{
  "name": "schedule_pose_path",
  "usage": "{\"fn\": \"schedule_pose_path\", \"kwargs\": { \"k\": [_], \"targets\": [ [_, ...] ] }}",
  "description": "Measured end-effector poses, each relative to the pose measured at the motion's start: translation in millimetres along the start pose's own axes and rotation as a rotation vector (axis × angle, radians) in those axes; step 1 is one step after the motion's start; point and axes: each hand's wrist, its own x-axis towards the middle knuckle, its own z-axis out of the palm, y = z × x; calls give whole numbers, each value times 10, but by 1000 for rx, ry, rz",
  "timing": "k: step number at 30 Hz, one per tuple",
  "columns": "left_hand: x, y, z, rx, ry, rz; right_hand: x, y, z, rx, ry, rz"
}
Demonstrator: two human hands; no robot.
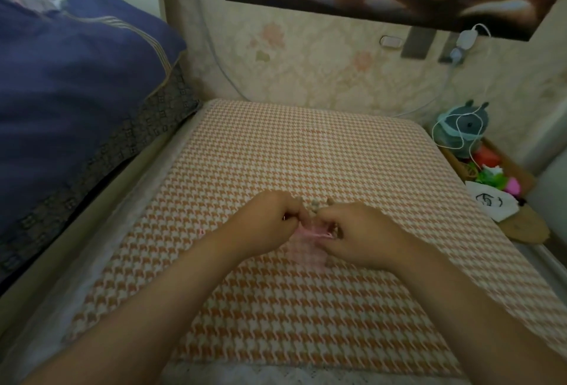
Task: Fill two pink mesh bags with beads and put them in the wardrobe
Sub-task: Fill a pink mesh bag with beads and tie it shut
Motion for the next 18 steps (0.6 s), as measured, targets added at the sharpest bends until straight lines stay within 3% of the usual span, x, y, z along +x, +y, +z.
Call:
{"fn": "schedule_pose_path", "kwargs": {
  "k": [8,18],
  "targets": [
    [-45,-51,-39,105,-122,20,-38,-20,96,-28,186,-102],
    [-61,-126,-195,539,82,40,52,-118,200,-122,141,-155]
  ]
}}
